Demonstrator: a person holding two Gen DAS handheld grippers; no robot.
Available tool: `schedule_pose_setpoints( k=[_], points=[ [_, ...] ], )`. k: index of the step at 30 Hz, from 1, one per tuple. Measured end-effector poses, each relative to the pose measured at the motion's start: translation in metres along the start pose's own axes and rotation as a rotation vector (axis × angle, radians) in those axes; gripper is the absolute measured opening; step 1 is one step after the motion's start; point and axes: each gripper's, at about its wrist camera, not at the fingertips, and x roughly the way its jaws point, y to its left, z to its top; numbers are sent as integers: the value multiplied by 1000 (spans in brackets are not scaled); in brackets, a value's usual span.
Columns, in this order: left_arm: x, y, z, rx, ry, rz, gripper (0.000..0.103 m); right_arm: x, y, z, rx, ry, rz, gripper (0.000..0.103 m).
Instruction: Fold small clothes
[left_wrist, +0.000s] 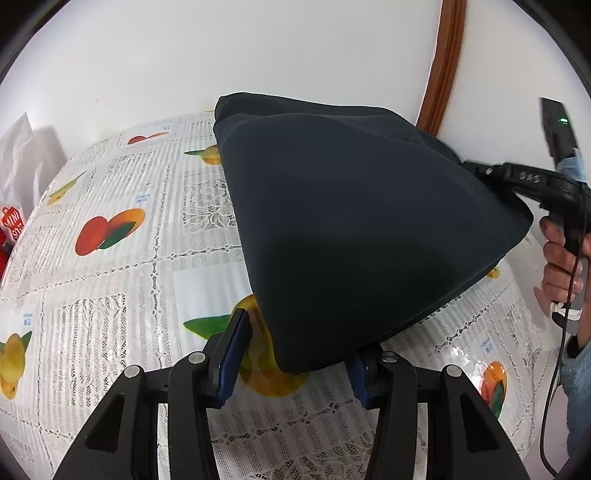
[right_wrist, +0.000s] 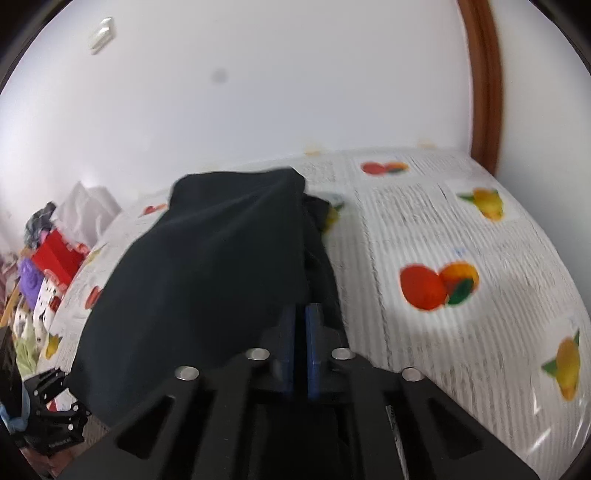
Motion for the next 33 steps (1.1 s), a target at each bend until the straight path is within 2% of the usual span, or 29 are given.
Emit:
schedule_pose_setpoints(
  k=[2,5,11,13,15,20,25,26,27,29,31,33],
  points=[
    [0,2,0,-7,-1,-6,46,-12,-13,-1,51,-59,2,4],
    [1,2,1,-2,0,0,46,-9,-27,-8,127,-37,38,3],
    [-2,4,0,10,-4,-9,48,-16,-3,12,17,-17,-38,9],
    [-2,4,1,19,-7,-9,48,-14,8,26,-47,-9,-78,17],
    [-1,3,3,23,-8,-6,49,-4,19,43,-98,9,-108,30],
    [1,9,4,3,-2,-34,50,45,31,85,-118,107,-116,36],
    [2,7,3,13,0,-23,50,98,14,105,-15,183,-100,42],
    [2,8,3,11,0,-25,50,105,11,108,8,189,-81,42],
    [2,8,3,9,0,-28,50,111,6,109,39,194,-48,37],
    [2,8,3,9,0,-28,50,117,-2,115,78,192,58,8],
    [2,8,3,9,0,-28,50,107,-9,118,88,116,77,8],
    [2,8,4,11,1,-26,50,111,-10,115,96,129,51,8]
  ],
)
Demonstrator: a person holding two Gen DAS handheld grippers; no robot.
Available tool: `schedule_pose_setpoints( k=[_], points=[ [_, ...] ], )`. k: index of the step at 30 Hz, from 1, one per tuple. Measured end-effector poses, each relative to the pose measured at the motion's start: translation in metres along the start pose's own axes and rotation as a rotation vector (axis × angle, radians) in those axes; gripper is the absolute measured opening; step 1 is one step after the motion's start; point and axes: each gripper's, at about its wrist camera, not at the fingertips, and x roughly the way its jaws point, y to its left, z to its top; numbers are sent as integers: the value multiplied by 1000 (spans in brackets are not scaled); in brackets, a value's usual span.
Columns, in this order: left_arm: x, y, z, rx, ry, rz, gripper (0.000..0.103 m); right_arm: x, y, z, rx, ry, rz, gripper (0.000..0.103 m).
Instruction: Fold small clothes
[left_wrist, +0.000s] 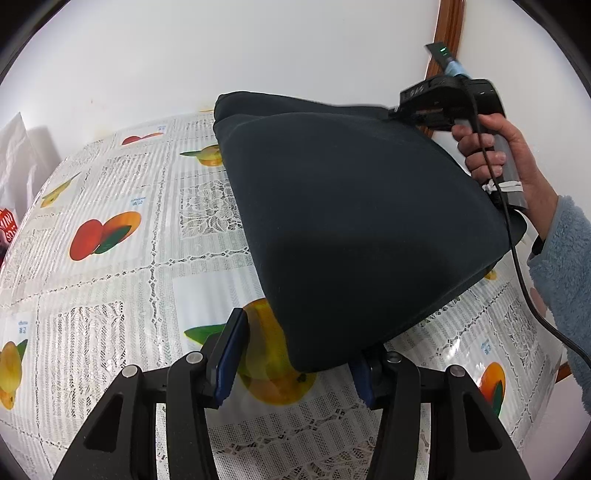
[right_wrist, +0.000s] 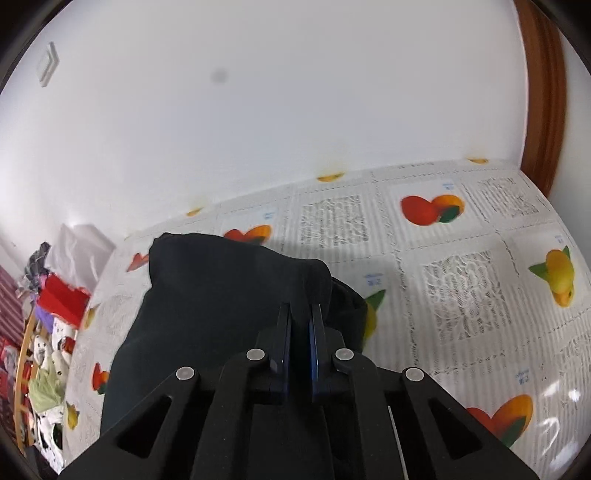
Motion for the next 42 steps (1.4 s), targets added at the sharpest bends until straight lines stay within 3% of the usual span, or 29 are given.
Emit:
schedule_pose_setpoints(
  k=[2,3,5,7,11,16,17,19,22,24,31,37,39,42],
  points=[
    [2,2,1,0,0,-1,50,9,0,-4,0,40,-36,11],
    [2,2,1,-1,0,-2,50,7,-1,-5,0,46,-53,19],
    [2,3,1,1,1,-1,50,-13,-4,-10,9,17,-92,32],
    [3,3,1,2,2,0,50,-35,-5,-18,-13,-12,-109,37],
    [1,4,0,1,3,-2,50,-74,-7,-55,-37,1,-65,45],
    [2,4,0,-9,-1,0,50,-88,-16,-99,12,33,15,46],
    [2,4,0,-10,-1,2,50,-85,-16,-106,19,29,24,45],
    [2,3,0,-10,-1,6,50,-83,-16,-116,10,3,51,2],
    [4,4,1,-14,-1,5,50,-101,-31,-124,55,-132,102,5],
    [4,3,1,-14,-1,11,50,-101,-42,-126,146,-138,154,5],
    [6,2,2,-17,-1,19,50,-102,-25,-129,98,-131,38,5],
    [7,2,2,-18,-1,20,50,-96,-35,-137,98,-77,-113,4],
    [4,3,1,-25,2,26,50,-111,-41,-141,127,-97,-86,4],
    [-3,4,-2,-19,5,22,50,-139,-38,-152,90,-142,-141,6]
  ],
)
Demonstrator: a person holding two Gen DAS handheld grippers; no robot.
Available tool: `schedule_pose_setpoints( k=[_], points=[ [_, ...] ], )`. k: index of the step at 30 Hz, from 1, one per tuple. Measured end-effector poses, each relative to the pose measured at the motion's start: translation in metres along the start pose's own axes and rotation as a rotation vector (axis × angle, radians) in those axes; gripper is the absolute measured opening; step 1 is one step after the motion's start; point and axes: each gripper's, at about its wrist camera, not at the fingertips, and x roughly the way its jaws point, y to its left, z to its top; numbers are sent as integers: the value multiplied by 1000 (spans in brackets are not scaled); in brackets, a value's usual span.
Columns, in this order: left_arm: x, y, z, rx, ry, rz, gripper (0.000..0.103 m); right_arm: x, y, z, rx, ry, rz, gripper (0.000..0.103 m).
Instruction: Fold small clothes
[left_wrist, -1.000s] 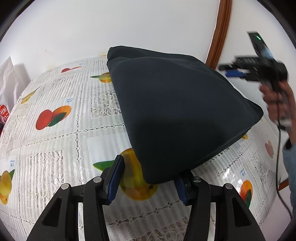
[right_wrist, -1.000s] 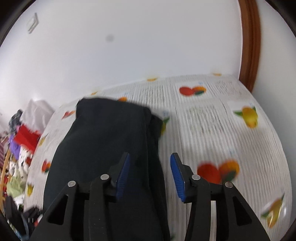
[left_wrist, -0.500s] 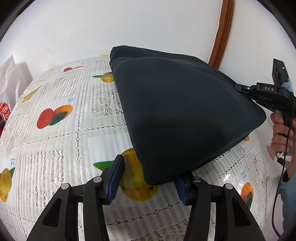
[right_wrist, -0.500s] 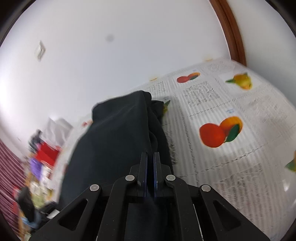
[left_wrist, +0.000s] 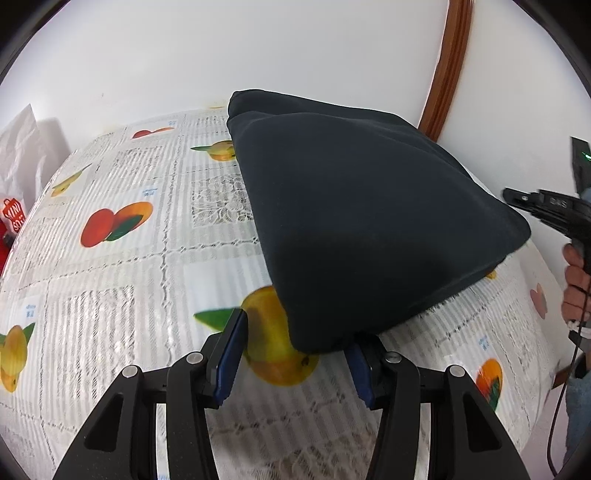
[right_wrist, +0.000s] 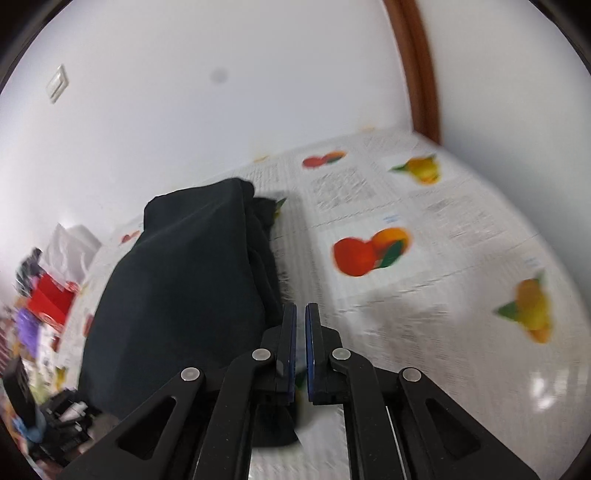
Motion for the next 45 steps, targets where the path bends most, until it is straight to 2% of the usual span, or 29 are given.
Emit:
schedule_pose_setpoints(
  k=[1,3,5,7,11,12,14,17,19,20,21,23,30,38,40,42,45],
  points=[
    [-3,0,-1,12,-8,7,49,-9,0,-4,-19,-11,-16,9],
    [-10,-3,-4,42,-28,34,49,-25,1,-15,-70,-12,-60,27],
    [-15,-2,-6,44,-36,27,49,-38,-1,-31,-110,-10,-95,36],
    [-19,0,-6,32,-37,13,49,-44,-2,-44,-126,6,-94,36],
    [-23,0,-5,38,-47,12,46,-38,5,-69,-129,68,-19,38],
    [-23,-1,-3,43,-50,15,44,-32,8,-71,-123,74,-13,40],
    [-26,-3,-1,45,-49,-1,34,-17,12,-73,-94,82,9,42],
    [-24,-6,2,68,-45,-16,19,-1,18,-68,-47,84,35,42],
    [-22,-5,4,69,-51,-6,16,6,22,-66,-34,78,40,42],
    [-22,-4,5,63,-56,-11,16,10,23,-65,-26,82,46,34],
    [-22,-2,6,58,-60,-12,15,14,25,-64,-17,77,71,12],
    [-19,-2,12,62,-58,-1,15,17,27,-61,-9,64,72,10],
    [-4,5,31,13,-53,16,15,33,26,-46,18,58,68,9],
    [-3,9,29,-2,-11,11,15,40,28,-42,-30,72,47,9],
    [-21,7,28,-1,-67,2,15,40,30,-44,-47,65,35,9],
    [-43,-4,34,48,-148,-22,19,40,31,-45,-56,61,25,9],
    [-43,-17,48,89,-152,37,20,39,34,-44,-68,63,14,9]
  ],
)
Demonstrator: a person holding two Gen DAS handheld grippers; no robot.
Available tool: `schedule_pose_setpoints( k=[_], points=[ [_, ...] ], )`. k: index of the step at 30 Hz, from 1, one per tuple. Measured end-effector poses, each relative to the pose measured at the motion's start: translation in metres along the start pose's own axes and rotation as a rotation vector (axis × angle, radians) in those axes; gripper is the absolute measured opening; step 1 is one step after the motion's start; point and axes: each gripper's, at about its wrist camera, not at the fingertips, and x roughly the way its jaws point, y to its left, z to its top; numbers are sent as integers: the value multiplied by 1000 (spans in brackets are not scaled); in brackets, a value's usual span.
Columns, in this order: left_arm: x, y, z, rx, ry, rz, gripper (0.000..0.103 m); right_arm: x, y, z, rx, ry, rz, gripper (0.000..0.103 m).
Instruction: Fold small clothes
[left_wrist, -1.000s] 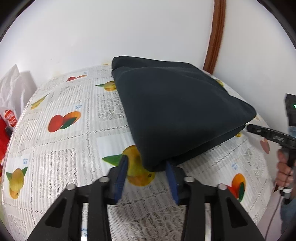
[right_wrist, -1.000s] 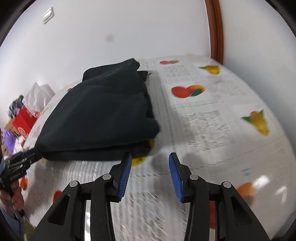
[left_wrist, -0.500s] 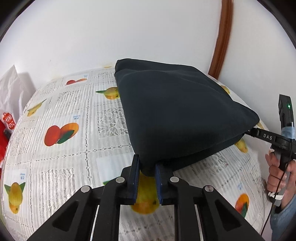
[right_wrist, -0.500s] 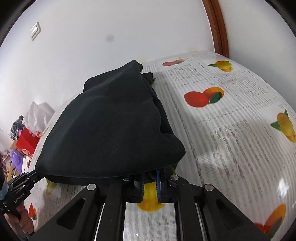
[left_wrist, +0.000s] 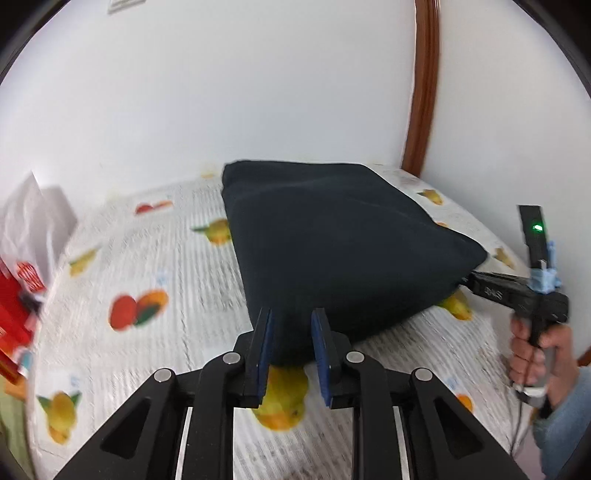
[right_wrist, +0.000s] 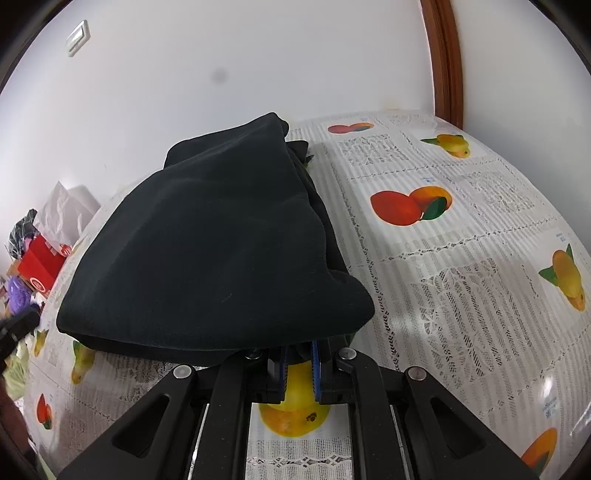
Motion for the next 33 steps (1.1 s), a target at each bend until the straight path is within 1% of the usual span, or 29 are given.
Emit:
schedule_pose_setpoints(
  k=[2,6,7,8,9,10,12,15,18,20,21,23,24,26,29,31,32,33],
  points=[
    [11,1,3,-17,22,-5,20,-2,2,1,-15,6,-12,9],
    [38,15,-6,-127,118,-31,20,-15,5,-1,-53,16,-63,11],
    [39,15,-9,-137,122,-30,21,-21,5,-1,-63,17,-74,11],
    [36,16,-12,-134,117,-28,24,-29,5,-2,-70,7,-90,12],
    [35,16,-14,-129,122,-21,26,-40,3,-3,-78,-12,-98,17],
    [35,16,-15,-131,132,-13,30,-50,2,-4,-83,-26,-100,18],
    [35,18,-21,-158,161,-27,30,-67,-3,-2,-81,-53,-87,25],
    [29,18,-28,-179,179,-33,30,-84,-4,6,-56,-114,-72,33],
    [14,17,-29,-200,169,-46,30,-81,4,13,-57,-157,-29,36],
    [-3,15,-28,-204,148,-34,30,-62,9,15,-71,-123,-7,36],
    [-10,15,-28,-203,137,-30,32,-52,9,15,-69,-98,-19,36],
    [-30,16,-31,-209,109,-25,43,-36,5,9,-58,-33,-59,36],
    [-38,16,-32,-212,98,-22,45,-34,3,6,-49,-11,-67,36],
    [-56,17,-35,-216,72,-11,51,-44,-1,-3,-23,-1,-83,36],
    [-73,14,-39,-212,54,-1,55,-75,2,-15,-34,-19,-121,36],
    [-82,9,-40,-209,48,2,55,-97,6,-22,-49,-38,-155,38],
    [-88,5,-40,-203,39,-3,57,-110,9,-25,-53,-45,-176,40],
    [-94,1,-40,-198,34,-2,59,-122,12,-28,-51,-50,-188,46]
  ],
)
